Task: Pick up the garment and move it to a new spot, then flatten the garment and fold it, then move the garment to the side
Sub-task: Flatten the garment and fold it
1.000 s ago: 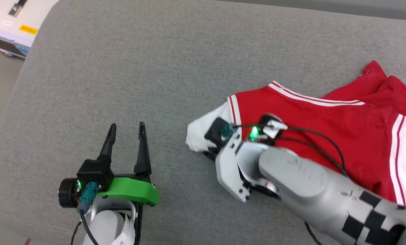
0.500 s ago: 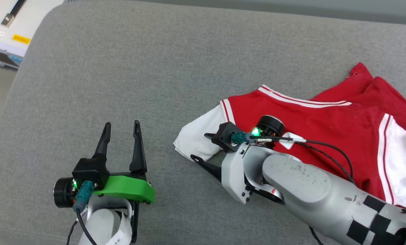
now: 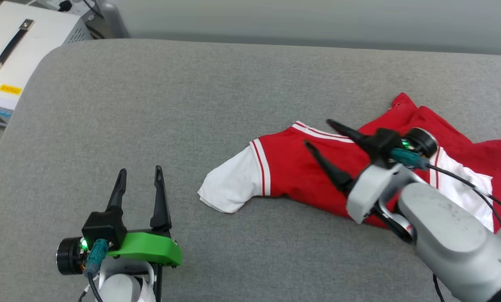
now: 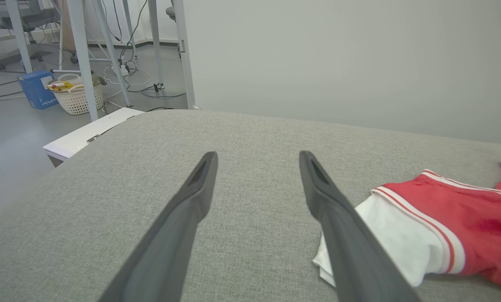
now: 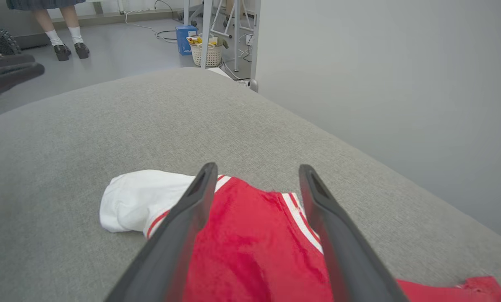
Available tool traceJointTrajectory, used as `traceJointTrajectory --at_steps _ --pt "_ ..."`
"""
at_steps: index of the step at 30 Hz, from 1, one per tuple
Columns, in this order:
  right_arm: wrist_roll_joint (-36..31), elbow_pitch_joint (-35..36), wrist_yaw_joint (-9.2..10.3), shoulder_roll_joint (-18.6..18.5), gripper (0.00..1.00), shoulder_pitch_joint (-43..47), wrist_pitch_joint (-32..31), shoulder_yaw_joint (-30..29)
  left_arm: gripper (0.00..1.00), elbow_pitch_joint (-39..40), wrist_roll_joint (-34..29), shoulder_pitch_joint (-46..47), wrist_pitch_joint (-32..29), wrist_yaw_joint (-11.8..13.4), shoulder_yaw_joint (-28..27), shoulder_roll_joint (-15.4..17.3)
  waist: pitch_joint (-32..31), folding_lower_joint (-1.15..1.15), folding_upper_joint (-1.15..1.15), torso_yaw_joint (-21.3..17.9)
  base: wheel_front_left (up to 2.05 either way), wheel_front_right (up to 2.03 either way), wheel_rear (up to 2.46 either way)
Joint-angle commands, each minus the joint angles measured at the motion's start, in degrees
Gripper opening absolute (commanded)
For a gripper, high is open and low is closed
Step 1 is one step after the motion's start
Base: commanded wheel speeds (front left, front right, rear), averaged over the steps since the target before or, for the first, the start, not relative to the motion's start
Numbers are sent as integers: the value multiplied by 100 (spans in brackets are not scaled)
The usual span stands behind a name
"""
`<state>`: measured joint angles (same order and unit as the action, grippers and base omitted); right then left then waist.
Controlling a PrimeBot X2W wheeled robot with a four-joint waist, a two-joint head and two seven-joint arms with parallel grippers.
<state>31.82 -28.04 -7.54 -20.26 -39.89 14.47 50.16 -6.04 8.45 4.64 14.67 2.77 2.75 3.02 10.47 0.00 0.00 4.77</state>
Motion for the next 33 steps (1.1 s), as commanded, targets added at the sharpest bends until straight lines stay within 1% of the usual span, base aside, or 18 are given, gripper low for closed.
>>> traceJointTrajectory --at_steps 1,4,5,8,10,14,16,22,25,27,29,31,33 --pt "-220 172 5 38 100 309 47 -415 100 35 -73 -78 33 -28 -35 -14 -112 0 0 -125 0 0 0" --pt "-858 618 5 122 100 971 50 -1528 100 44 -106 -127 33 -55 -51 -14 -169 0 0 -196 0 0 0" --pt "-1019 744 5 170 100 1163 50 -1813 100 45 -113 -140 33 -61 -52 -14 -188 0 0 -212 0 0 0" --pt "-1611 1201 5 373 100 1806 51 -2770 100 42 -142 -186 33 -77 -52 -14 -260 0 0 -263 0 0 0" --pt "-1851 1484 5 580 100 2198 51 -3341 100 36 -158 -218 33 -84 -56 -14 -315 0 0 -289 0 0 0" --pt "-2407 2004 5 870 100 2850 51 -4165 100 30 -194 -290 33 -93 -63 -14 -431 0 0 -329 0 0 0" --pt "-2561 2203 5 1055 100 3147 52 -4519 100 30 -212 -327 33 -101 -63 -14 -490 0 0 -337 0 0 0" --pt "-2822 2583 5 1423 100 3860 52 -5229 100 22 -246 -414 33 -120 -63 -14 -612 0 0 -334 0 0 0" --pt "-2865 2707 5 1477 100 3966 52 -5534 100 30 -252 -434 33 -113 -67 -14 -627 0 0 -340 0 0 0" --pt "-2885 2791 5 1413 100 3898 52 -5725 100 44 -258 -443 33 -102 -74 -14 -629 0 0 -358 0 0 0" --pt "-2831 2822 5 1259 100 3747 52 -5880 100 55 -270 -449 33 -99 -73 -14 -624 0 0 -370 0 0 0" --pt "-2717 2783 5 1007 100 3534 52 -5965 100 62 -285 -445 33 -102 -68 -14 -604 0 0 -372 0 0 0" --pt "-2595 2672 5 705 100 3320 -2 -5890 100 69 -293 -429 33 -104 -74 -14 -575 0 0 -374 0 0 0"
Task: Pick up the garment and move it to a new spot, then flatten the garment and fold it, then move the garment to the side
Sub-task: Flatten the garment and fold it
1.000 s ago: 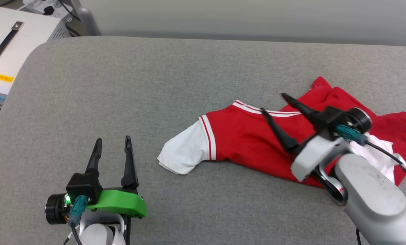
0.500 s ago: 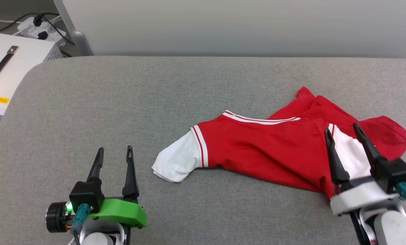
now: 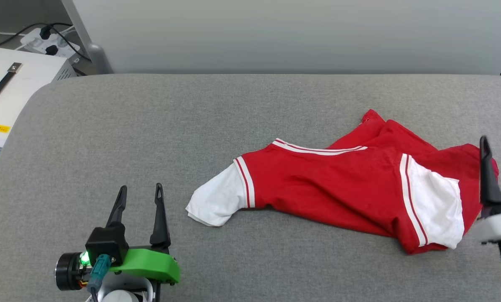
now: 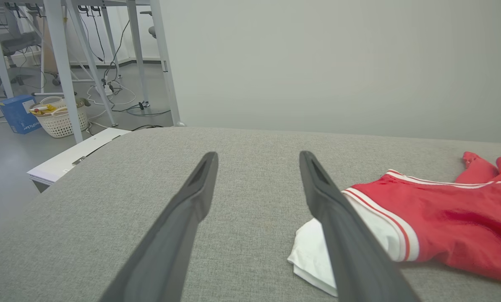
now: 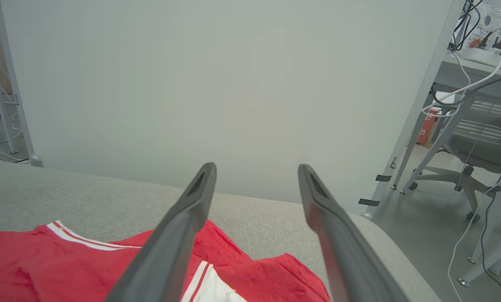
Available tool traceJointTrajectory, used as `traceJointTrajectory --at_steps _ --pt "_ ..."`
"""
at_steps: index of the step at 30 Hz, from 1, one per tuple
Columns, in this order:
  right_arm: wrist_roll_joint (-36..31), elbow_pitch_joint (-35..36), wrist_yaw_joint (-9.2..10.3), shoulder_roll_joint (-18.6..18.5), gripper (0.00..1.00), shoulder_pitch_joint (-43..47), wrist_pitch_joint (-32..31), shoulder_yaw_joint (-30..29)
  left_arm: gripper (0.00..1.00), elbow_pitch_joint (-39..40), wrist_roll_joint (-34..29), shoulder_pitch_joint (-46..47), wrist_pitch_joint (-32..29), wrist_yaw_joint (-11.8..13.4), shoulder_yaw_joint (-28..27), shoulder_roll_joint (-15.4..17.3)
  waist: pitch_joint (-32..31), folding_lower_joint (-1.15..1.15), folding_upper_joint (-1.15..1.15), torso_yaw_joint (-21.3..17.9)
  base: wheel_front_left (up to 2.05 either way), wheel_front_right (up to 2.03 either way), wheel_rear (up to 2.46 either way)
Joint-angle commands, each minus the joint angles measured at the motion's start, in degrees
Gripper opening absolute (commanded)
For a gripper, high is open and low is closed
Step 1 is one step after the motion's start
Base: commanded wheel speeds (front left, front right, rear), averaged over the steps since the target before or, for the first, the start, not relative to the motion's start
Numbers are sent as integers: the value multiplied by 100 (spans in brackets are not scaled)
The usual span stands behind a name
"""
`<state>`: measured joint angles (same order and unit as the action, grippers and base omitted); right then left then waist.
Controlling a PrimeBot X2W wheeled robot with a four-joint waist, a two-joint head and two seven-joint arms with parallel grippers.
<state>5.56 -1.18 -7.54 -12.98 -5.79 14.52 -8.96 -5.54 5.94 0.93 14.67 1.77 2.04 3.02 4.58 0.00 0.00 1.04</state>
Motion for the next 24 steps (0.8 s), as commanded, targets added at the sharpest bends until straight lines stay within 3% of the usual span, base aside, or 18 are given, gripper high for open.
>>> traceJointTrajectory --at_steps 1,12,16,20,24 --pt "124 -43 5 -184 100 -217 -149 107 100 24 -42 -46 33 -7 -4 -14 38 0 0 3 0 0 0" --pt "1931 -416 5 -2338 100 -1371 -2694 1648 100 104 -2 162 33 -1 28 -14 509 0 0 118 0 0 0" --pt "2670 -547 5 -2931 100 -1625 -3569 2298 100 130 6 288 33 -1 55 -14 737 0 0 184 0 0 0" --pt "3161 -598 5 -3252 100 -1954 -4124 2915 100 162 27 429 33 17 76 -14 990 0 0 252 0 0 0" --pt "3347 -821 5 -3266 100 -2424 -4364 3399 100 197 57 572 33 40 111 -14 1283 0 0 314 0 0 0"
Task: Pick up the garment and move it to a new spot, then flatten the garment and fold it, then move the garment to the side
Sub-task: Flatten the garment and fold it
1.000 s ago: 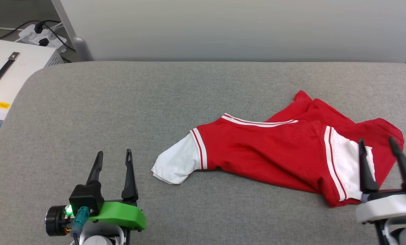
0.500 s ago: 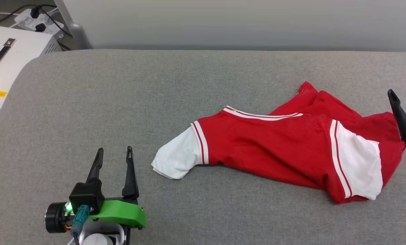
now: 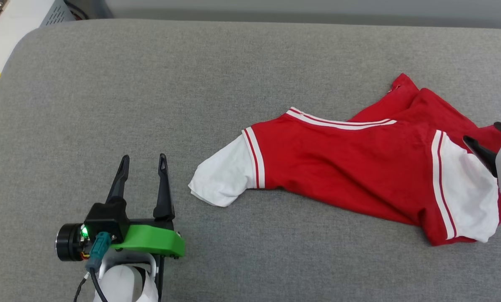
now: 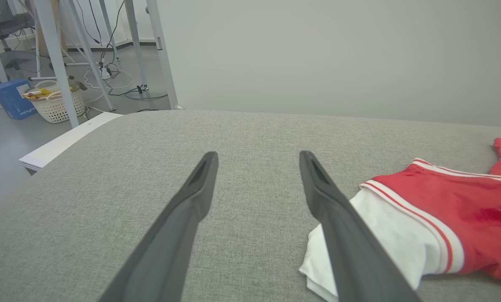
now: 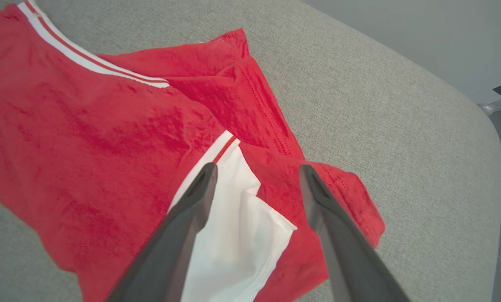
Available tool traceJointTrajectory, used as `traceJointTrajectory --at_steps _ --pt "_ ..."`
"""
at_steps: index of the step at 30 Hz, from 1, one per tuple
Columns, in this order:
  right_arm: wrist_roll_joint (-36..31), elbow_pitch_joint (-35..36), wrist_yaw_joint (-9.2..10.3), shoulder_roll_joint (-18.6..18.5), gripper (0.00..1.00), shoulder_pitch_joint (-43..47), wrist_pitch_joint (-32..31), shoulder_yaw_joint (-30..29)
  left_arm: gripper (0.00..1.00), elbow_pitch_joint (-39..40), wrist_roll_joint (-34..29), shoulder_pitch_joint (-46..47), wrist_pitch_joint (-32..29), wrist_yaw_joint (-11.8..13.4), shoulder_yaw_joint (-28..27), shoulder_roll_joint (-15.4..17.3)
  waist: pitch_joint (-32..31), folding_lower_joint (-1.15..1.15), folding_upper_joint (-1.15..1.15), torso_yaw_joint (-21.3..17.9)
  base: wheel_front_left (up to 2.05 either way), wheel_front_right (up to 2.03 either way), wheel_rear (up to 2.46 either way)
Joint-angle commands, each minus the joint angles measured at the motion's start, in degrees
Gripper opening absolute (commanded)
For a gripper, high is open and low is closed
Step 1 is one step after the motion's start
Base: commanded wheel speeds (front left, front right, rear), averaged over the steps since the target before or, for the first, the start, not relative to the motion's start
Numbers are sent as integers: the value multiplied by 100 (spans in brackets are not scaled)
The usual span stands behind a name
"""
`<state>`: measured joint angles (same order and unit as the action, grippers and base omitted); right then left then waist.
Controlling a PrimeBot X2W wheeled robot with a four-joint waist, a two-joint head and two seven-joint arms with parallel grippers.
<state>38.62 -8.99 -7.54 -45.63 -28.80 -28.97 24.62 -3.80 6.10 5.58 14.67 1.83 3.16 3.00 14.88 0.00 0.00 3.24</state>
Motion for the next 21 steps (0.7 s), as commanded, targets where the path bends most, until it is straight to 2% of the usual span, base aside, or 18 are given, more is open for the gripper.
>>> traceJointTrajectory --at_steps 1,8,13,17,18,19,20,21 --pt "42 -117 5 18 100 -247 -31 145 100 29 47 142 33 38 11 -13 312 0 0 108 0 0 0" --pt "17 -962 5 165 100 -1086 -188 1033 100 77 119 444 33 75 148 -13 784 0 0 293 0 0 0" --pt "163 -1618 5 303 100 -1195 -299 1815 100 73 175 533 33 119 203 -13 896 0 0 373 0 0 0" --pt "505 -1885 5 260 100 -1230 -465 2324 100 54 210 550 33 153 239 -13 894 0 0 410 0 0 0" --pt "578 -1902 5 245 43 -1290 -410 2390 100 49 216 554 33 162 238 -13 884 0 0 410 0 0 0" --pt "599 -1895 5 221 9 -1357 -335 2453 100 44 220 558 33 169 238 -13 870 0 0 411 0 0 0" --pt "625 -1891 5 186 0 -1446 -243 2526 100 33 223 561 33 175 240 -13 842 0 0 414 0 0 0" --pt "651 -1888 5 161 0 -1528 -164 2567 100 25 225 561 33 177 239 -13 816 0 0 412 0 0 0"
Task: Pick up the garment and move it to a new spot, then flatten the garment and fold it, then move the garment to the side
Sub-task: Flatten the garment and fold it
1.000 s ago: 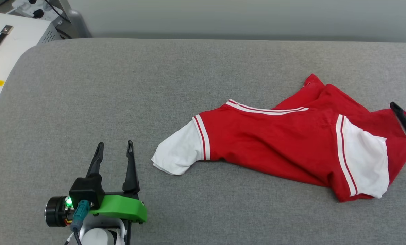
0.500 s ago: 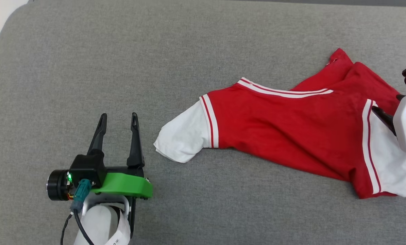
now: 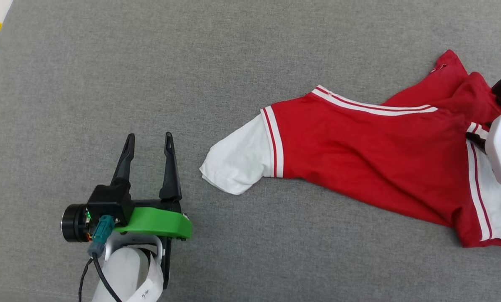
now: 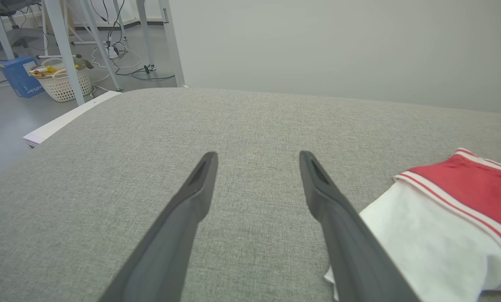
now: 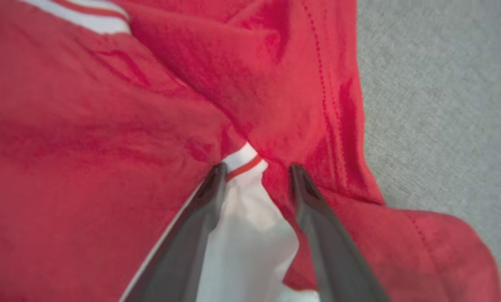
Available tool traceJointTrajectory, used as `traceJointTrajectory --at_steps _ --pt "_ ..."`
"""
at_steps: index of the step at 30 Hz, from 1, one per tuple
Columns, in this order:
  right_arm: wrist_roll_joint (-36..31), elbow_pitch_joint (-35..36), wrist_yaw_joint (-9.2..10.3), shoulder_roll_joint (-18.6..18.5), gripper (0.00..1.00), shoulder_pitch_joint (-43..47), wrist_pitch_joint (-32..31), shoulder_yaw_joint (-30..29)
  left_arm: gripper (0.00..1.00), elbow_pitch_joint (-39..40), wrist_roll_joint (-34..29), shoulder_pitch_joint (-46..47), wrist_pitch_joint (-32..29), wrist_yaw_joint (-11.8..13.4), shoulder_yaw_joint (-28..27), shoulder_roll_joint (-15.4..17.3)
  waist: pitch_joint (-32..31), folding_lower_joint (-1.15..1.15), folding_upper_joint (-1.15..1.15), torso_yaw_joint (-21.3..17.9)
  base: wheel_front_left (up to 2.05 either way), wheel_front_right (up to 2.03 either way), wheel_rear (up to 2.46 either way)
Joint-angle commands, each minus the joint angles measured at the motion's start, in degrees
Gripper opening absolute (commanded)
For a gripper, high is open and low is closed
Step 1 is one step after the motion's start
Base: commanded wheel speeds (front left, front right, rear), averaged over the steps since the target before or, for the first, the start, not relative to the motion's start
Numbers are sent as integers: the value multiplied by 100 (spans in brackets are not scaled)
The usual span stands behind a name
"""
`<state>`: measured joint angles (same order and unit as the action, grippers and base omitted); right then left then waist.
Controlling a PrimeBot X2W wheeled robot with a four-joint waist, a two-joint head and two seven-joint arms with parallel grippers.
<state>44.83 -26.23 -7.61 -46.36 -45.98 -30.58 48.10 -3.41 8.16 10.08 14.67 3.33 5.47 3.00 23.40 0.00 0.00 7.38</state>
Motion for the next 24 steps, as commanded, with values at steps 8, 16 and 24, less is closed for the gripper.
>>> traceJointTrajectory --at_steps 8,16,24 --pt "53 -292 12 175 0 -756 1037 214 100 -63 68 55 33 63 28 -13 -272 0 0 6 0 0 0" --pt "-5 -695 12 242 0 -1461 1947 116 100 -94 97 -67 33 107 23 -13 -496 0 0 14 0 0 0" --pt "74 -678 12 125 0 -991 2520 464 100 -129 92 -259 33 135 -39 -13 -808 0 0 -96 0 0 0"
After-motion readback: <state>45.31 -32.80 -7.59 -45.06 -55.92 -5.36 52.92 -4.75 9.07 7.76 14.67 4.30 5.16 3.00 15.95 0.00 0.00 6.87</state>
